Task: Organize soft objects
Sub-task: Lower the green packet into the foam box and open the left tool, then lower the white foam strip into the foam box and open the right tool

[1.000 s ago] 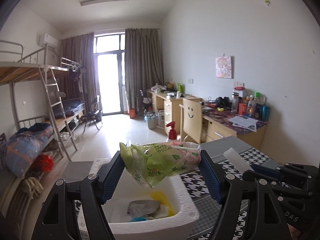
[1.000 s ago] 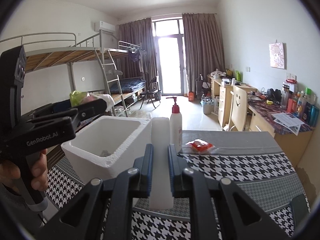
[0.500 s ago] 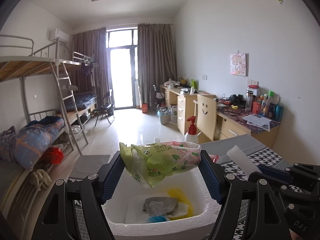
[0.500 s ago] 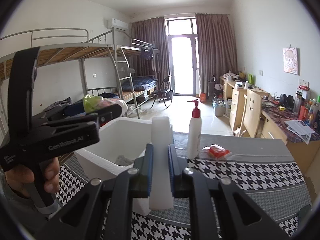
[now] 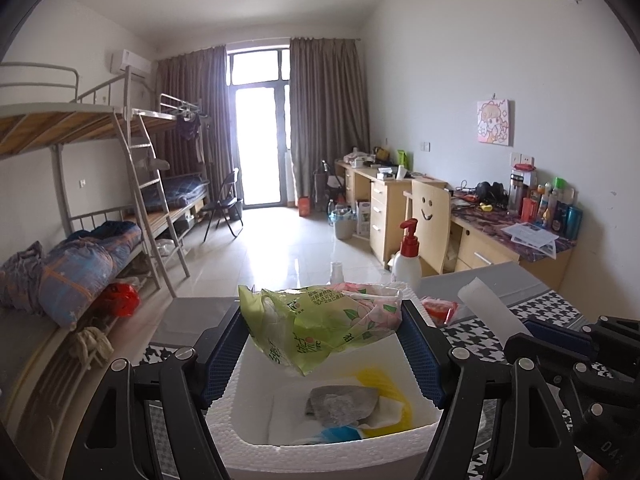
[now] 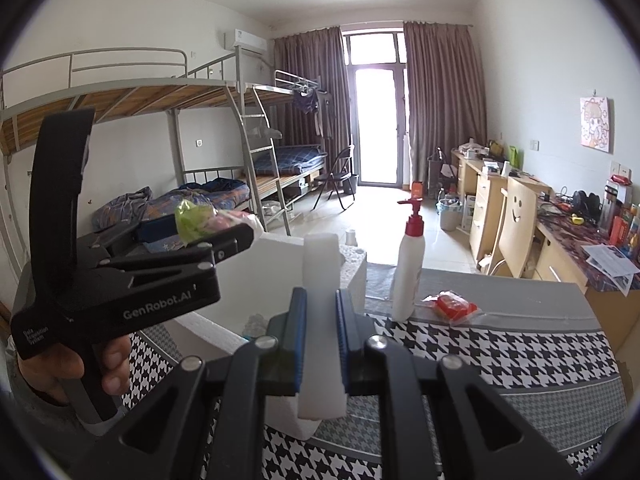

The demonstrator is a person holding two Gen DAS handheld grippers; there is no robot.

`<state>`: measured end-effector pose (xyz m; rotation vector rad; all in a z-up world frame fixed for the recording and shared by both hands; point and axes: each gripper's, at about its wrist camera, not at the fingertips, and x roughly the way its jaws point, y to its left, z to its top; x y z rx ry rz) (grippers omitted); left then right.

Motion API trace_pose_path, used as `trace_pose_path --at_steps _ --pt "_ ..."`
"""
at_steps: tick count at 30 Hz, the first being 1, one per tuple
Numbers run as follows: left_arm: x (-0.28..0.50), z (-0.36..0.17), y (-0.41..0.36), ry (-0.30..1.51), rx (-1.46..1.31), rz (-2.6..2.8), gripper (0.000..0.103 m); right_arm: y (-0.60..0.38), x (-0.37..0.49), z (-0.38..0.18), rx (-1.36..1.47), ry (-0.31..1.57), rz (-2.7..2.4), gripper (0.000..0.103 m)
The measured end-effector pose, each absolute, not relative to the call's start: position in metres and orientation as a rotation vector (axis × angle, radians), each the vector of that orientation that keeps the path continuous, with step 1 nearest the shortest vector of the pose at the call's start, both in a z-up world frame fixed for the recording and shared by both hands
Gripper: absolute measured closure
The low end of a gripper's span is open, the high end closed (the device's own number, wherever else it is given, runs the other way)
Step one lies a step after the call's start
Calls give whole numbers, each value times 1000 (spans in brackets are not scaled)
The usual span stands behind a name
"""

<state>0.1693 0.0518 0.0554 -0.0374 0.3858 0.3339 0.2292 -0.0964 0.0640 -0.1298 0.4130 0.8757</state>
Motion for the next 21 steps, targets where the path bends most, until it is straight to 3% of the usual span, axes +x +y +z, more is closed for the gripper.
trace_pose_path --at_steps 8,15,21 --pt "172 50 54 402 -38 336 27 -87 229 63 -143 421 890 86" --pt "170 46 56 403 -26 327 6 -82 231 63 -153 423 894 85" --pt "163 47 66 385 -44 354 1 -78 232 63 -158 431 891 85"
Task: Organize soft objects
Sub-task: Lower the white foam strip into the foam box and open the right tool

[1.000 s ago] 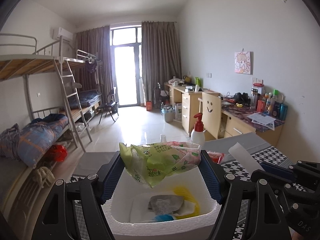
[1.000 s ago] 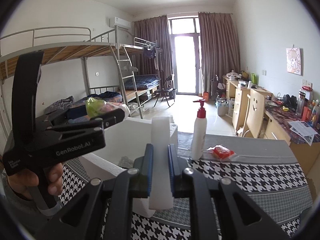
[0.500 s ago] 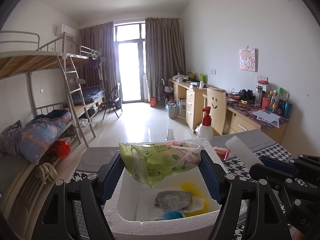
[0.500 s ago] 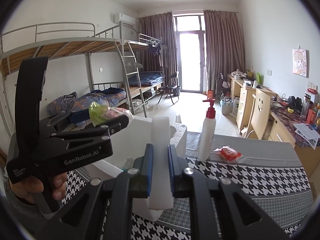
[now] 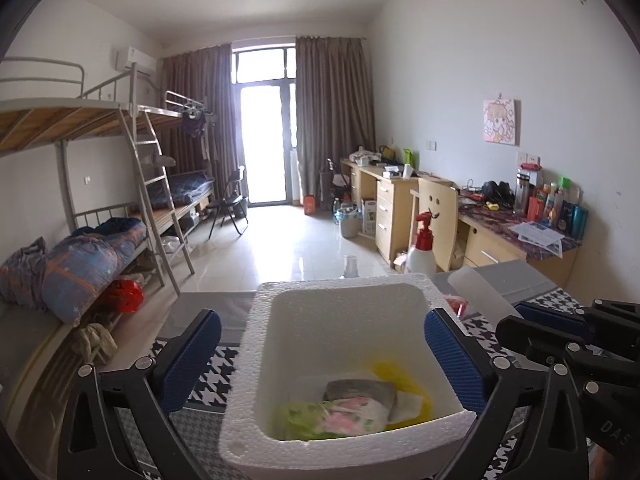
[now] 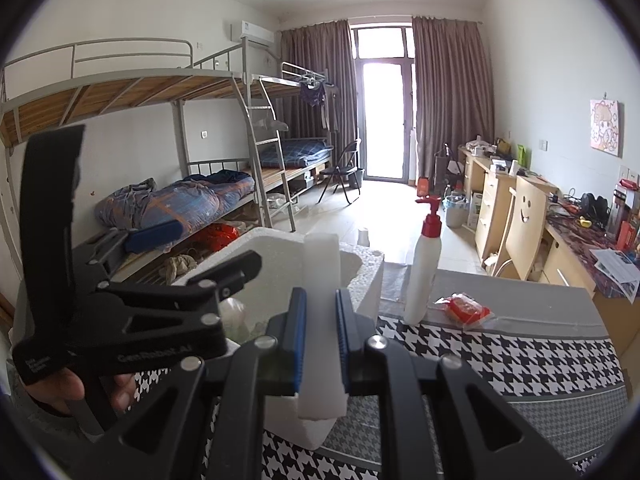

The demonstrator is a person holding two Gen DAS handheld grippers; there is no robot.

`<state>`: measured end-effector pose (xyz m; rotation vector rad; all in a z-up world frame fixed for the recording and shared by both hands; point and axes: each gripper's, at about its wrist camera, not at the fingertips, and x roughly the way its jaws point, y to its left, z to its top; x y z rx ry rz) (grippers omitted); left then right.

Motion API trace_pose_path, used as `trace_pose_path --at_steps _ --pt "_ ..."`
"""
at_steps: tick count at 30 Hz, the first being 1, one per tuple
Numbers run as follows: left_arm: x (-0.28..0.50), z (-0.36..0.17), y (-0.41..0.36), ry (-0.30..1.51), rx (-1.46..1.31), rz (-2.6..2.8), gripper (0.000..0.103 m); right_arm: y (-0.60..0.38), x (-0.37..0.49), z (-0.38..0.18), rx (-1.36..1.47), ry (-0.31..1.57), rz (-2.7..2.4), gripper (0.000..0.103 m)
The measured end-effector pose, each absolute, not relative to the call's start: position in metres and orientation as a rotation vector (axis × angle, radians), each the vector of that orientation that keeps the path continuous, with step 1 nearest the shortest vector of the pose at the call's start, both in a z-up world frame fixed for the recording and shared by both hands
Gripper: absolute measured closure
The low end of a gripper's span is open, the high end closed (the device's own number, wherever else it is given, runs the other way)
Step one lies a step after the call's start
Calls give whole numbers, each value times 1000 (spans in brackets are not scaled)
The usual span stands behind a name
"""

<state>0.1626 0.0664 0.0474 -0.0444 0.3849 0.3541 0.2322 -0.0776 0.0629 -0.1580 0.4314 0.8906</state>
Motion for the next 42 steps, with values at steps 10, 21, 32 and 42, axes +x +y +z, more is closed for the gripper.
trace_pose_path --at_steps 10,21,32,42 --pt "146 51 82 363 -49 400 1 -62 229 65 -181 433 909 86" --pt "125 51 90 335 -52 425 1 -45 230 66 -189 452 924 86" --pt "109 46 102 325 -69 447 1 -32 230 66 -180 470 946 86" --pt "101 40 108 331 -88 451 1 -22 239 59 -161 502 928 85"
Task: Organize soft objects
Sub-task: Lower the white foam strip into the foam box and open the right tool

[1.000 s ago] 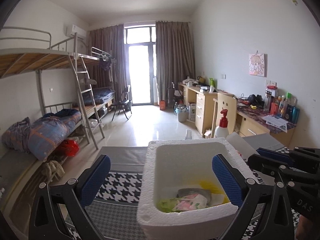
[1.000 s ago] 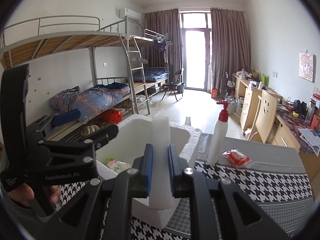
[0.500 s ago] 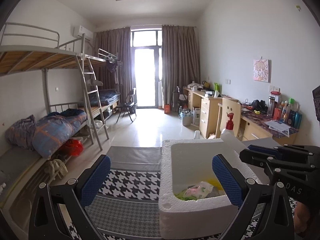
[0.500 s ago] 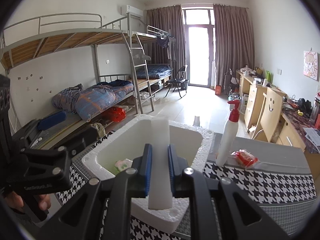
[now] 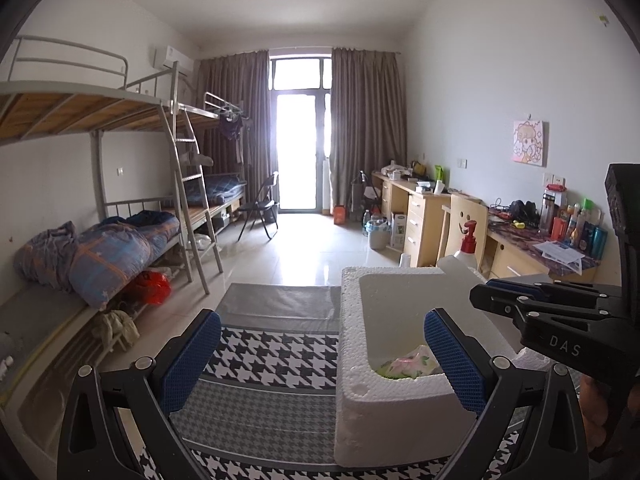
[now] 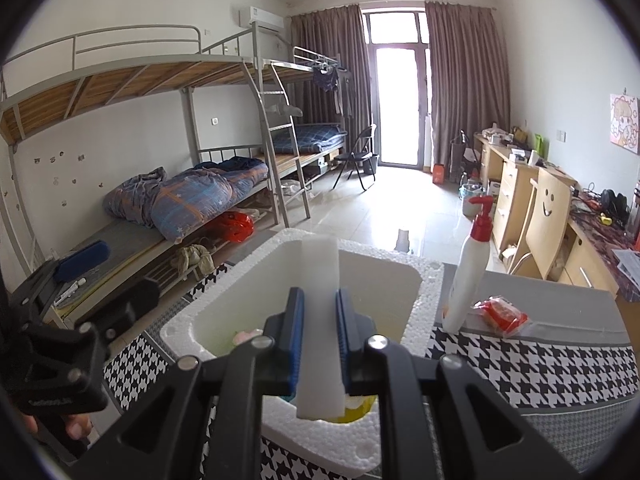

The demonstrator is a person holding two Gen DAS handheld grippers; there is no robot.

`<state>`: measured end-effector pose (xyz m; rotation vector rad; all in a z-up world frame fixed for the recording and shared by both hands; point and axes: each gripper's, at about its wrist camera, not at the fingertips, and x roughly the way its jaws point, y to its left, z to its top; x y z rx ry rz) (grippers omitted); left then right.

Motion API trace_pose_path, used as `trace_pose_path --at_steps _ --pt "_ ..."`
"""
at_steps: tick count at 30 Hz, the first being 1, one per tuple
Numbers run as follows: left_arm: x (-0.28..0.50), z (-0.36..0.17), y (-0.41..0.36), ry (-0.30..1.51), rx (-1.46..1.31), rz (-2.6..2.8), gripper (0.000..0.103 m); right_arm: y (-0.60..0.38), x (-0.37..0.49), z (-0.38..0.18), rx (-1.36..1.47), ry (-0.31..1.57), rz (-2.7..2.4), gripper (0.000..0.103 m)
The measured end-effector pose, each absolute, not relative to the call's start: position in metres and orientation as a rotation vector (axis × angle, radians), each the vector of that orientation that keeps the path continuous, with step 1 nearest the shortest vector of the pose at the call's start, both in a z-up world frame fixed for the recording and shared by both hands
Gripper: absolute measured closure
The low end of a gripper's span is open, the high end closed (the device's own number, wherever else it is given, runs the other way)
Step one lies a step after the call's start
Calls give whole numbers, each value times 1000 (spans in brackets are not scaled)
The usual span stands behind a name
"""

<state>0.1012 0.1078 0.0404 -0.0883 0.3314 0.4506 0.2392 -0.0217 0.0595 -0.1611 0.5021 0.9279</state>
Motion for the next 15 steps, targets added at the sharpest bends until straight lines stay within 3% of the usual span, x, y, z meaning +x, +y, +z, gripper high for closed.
trace_pose_path --at_steps 3,4,5,7,15 --pt "99 41 109 329 -94 452 1 -20 240 57 -159 509 929 76" --pt "99 41 109 329 -96 453 1 -19 240 57 -165 513 930 62" --pt "98 41 110 328 -96 455 1 -19 240 56 -168 517 931 41" --pt "98 41 110 329 -99 456 1 -21 238 56 -155 501 929 28" --pt "97 43 107 330 -100 444 1 -36 232 65 -135 475 929 25"
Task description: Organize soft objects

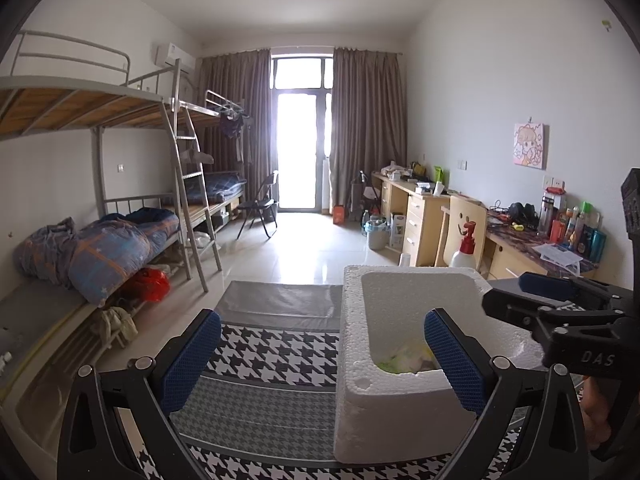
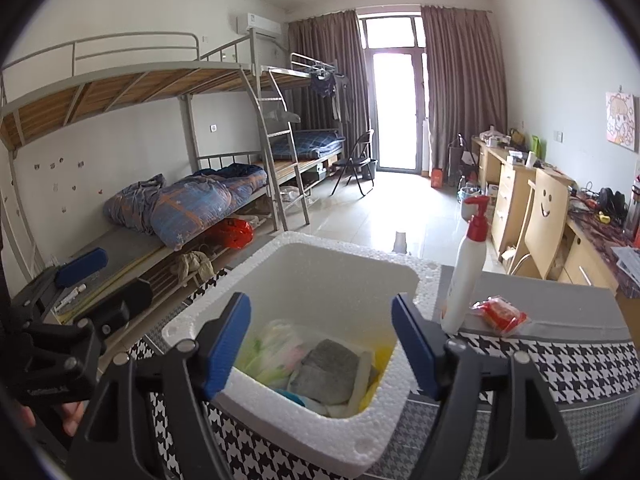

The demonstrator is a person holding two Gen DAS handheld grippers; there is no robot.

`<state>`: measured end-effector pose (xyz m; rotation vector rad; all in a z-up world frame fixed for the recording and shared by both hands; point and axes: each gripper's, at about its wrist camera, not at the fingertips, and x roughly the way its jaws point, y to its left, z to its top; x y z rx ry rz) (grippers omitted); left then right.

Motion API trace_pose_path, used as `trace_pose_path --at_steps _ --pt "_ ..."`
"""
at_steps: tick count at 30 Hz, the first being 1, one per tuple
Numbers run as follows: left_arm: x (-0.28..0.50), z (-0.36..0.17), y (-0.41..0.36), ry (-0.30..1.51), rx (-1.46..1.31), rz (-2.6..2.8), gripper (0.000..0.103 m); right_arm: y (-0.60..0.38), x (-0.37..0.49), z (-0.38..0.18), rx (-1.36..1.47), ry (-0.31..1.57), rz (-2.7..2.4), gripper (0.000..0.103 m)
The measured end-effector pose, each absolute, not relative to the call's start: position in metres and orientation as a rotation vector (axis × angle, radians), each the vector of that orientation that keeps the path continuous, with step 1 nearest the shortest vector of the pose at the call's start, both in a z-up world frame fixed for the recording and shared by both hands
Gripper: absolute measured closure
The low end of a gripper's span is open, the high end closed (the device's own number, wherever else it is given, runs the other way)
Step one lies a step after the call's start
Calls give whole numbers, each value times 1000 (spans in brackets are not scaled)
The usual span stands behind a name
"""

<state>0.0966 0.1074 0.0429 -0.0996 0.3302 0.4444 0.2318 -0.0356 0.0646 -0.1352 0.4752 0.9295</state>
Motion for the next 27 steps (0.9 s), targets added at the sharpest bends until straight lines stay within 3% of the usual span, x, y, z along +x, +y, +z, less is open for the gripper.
trace_pose_path --at_steps 6,11,27 --pt "92 47 98 315 -89 431 1 -53 224 69 -104 449 915 17" --pt "88 51 92 305 -85 419 1 -68 213 72 -101 405 891 3" --pt "70 56 70 263 -67 386 1 -97 190 73 -105 332 873 2"
